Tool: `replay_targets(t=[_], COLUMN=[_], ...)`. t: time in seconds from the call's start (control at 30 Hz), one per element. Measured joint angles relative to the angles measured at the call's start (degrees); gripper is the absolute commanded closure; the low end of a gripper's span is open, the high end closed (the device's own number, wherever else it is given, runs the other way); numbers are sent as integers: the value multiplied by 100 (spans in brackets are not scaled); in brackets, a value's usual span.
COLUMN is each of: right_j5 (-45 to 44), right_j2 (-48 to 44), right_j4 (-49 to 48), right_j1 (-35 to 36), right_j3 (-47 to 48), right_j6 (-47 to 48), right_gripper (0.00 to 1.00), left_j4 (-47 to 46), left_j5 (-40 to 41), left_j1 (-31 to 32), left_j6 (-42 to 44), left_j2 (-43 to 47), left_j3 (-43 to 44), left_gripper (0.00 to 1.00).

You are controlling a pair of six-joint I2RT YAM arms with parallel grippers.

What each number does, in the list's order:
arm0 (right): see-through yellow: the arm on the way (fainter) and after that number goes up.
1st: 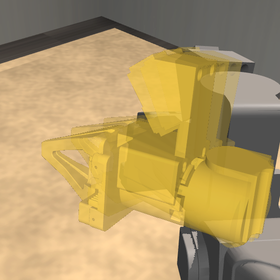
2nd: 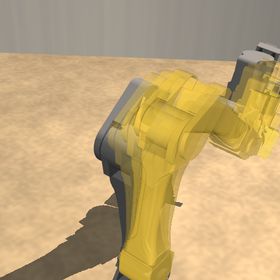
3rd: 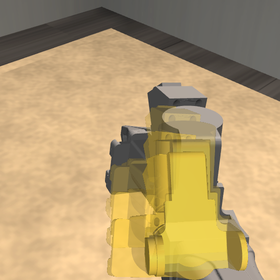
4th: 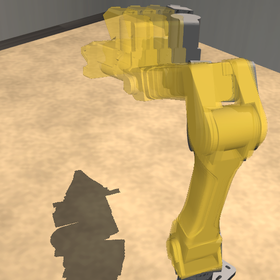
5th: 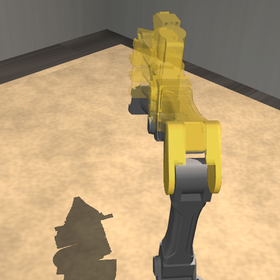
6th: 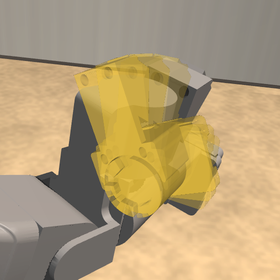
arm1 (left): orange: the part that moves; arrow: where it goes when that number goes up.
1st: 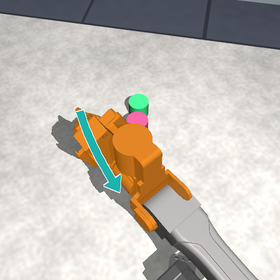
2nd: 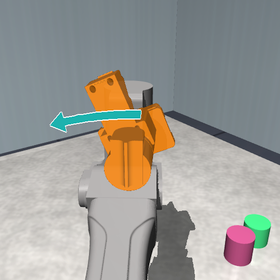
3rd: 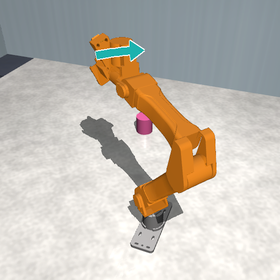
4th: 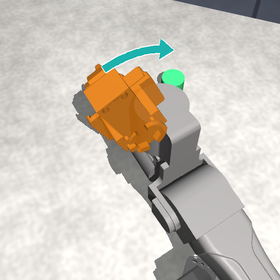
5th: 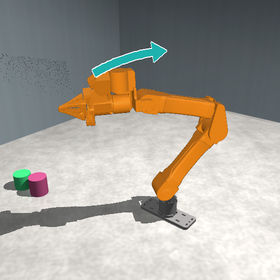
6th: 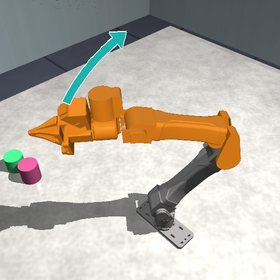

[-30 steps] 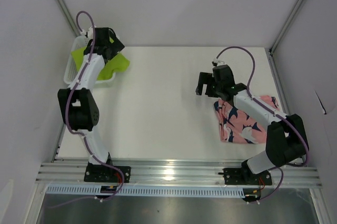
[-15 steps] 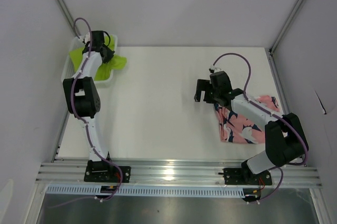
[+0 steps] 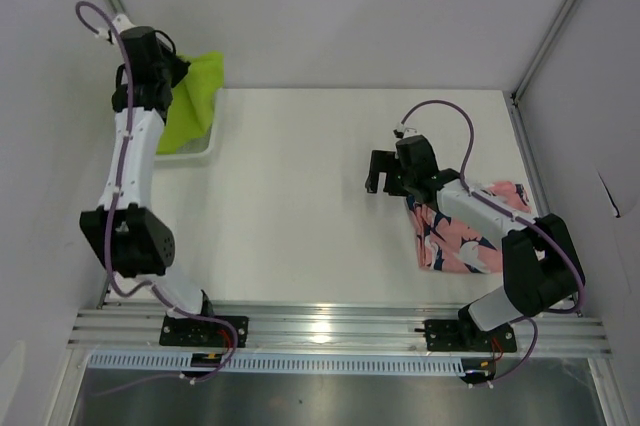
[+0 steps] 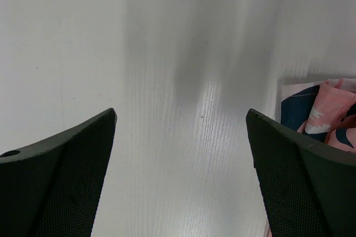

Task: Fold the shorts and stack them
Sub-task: Grab the shorts from the pile, then move the shorts to the center of the board

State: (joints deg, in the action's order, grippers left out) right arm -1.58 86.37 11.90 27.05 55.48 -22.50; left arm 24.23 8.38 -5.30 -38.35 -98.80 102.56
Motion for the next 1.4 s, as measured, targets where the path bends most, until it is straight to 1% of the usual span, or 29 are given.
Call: replay_targets(t=[0.07,0.13,0.27,0.33,0.37,0.43,0.53,0.67,0.73,0.77,0.8,0.83,0.87,0.9,0.93,0.97,1.0,1.1,1.2,1.27,1.4], right_j5=[0,-2,-4,-9,-11,-9,9,59,109,136,162,188,192,210,236,269,308,417,533,671,1143], right_j2=[9,9,-9,-90,-155,-326,-590,-946,-1080,-1128,-1169,-1209,-1244,-1281,-1316,-1333,-1344,-1344,-1346,-1381,-1674], right_j4=[0,9,20,20,20,15,-11,-57,-68,-68,-72,-94,-98,-101,-94,-85,-68,52,179,280,667], right_j1=[9,11,11,11,11,11,0,-72,-136,-160,-186,-212,-234,-267,-313,-348,-387,-492,-544,-540,-431], right_j3=[4,17,146,184,195,199,199,199,199,197,186,153,116,55,-11,-74,-133,-258,-330,-407,-732], right_j6=[-2,-2,0,2,2,2,4,0,-2,-17,-28,-39,-46,-61,-72,-79,-83,-79,-74,-70,-70], right_gripper=[1,0,0,1,0,1,0,1,0,0,1,1,1,1,1,1,0,1,2,7,11], left_j4=[-109,-160,-306,-420,-546,-737,-1034,-1519,-1993,-2168,-2420,-2564,-2822,-2855,-2824,-2728,-2472,-1729,-1502,-1373,-1209], left_j5=[-125,-210,-420,-699,-852,-1054,-1217,-1316,-1309,-1307,-1307,-1311,-1303,-1290,-1252,-1176,-1058,-719,-424,-258,-94], left_j1=[111,372,1460,2002,2170,2299,2312,2319,2319,2319,2319,2319,2319,2319,2319,2319,2319,2319,2371,2483,3141], left_j6=[138,258,505,549,542,498,286,-79,-254,-374,-470,-570,-660,-791,-881,-953,-1016,-1049,-887,-704,-315], left_j2=[557,1073,1908,2286,2494,2940,3510,3856,3928,3947,3952,3930,3912,3827,3644,3442,3270,3084,3331,3567,3941], left_j3=[-59,-59,-59,-79,-149,-315,-590,-1091,-1700,-2146,-2658,-3180,-3816,-4380,-4878,-5302,-5622,-5982,-5845,-5567,-5021], left_gripper=[100,100,100,100,100,100,100,100,99,93,82,41,27,21,7,3,2,1,1,1,1])
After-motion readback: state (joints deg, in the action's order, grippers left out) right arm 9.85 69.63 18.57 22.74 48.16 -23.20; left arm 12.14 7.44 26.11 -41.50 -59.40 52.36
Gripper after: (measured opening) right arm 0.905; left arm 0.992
